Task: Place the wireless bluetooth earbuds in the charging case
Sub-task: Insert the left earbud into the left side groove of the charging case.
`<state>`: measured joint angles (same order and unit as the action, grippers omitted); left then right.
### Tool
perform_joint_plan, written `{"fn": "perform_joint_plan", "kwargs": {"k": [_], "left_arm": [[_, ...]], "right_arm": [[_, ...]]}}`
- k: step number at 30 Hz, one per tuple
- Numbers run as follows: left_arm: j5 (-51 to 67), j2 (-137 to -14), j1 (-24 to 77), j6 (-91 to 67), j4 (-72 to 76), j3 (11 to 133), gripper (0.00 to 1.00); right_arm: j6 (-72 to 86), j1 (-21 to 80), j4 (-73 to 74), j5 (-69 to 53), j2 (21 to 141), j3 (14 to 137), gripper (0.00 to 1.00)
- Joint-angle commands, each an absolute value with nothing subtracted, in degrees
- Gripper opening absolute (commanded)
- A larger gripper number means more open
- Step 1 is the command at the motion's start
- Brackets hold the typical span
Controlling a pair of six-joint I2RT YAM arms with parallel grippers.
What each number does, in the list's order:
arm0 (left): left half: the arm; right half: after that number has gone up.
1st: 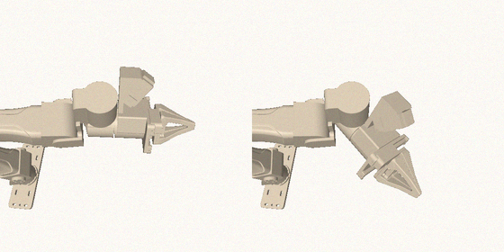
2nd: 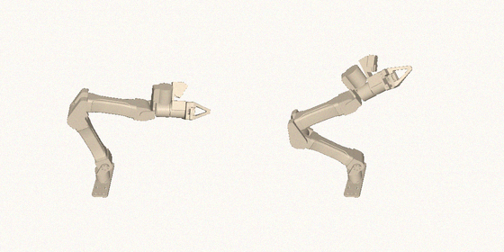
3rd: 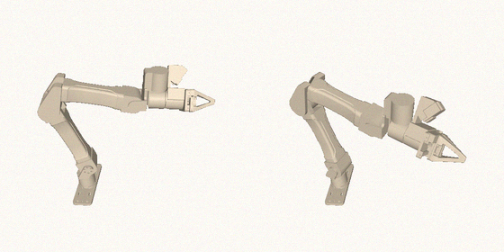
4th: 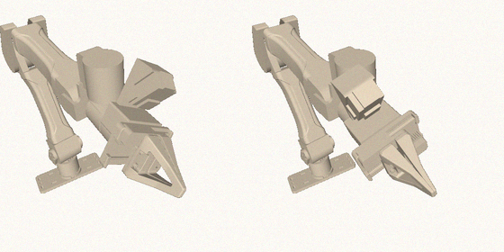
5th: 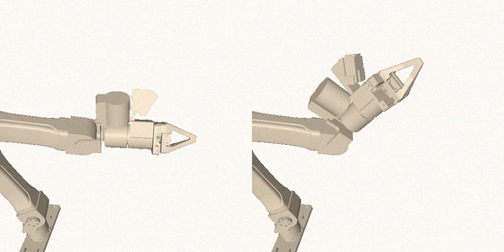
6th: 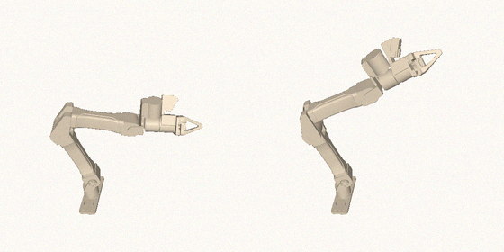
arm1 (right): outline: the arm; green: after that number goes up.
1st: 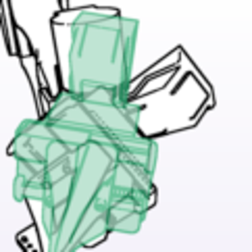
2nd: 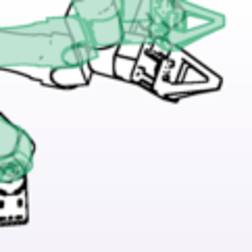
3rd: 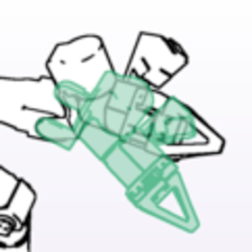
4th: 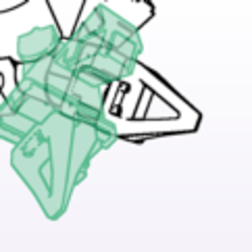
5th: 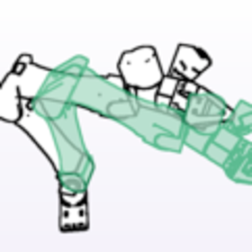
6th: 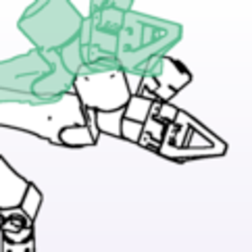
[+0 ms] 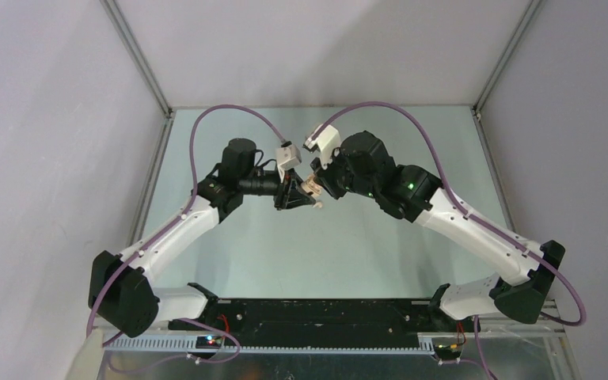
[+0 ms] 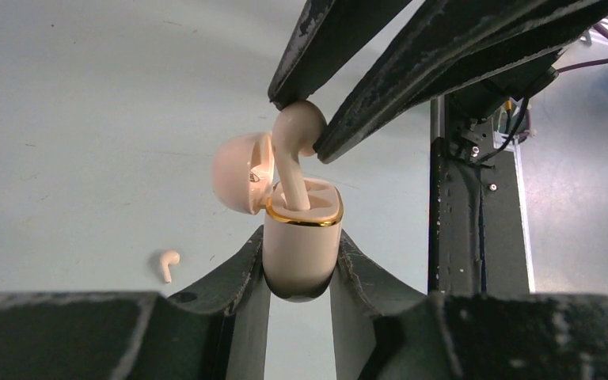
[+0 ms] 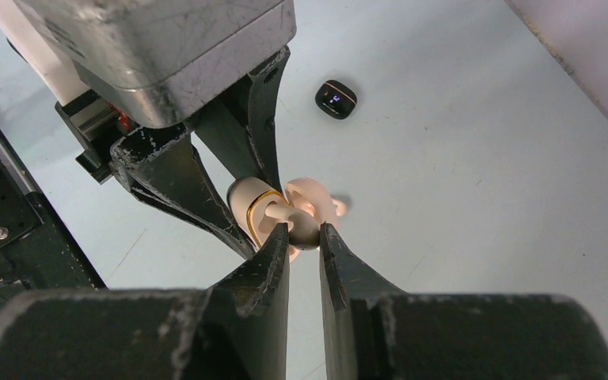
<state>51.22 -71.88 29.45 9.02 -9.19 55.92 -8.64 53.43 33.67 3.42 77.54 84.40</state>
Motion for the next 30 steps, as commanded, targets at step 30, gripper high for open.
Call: {"fn": "perform_joint_plan", "kwargs": {"k": [30], "left_arm": [[51.5, -71.5, 29.0, 7.5, -5.5, 55.2, 0.01]], "right_arm": [[-5.0, 55.3, 33.0, 4.0, 79.8, 87.9, 0.18]]}}
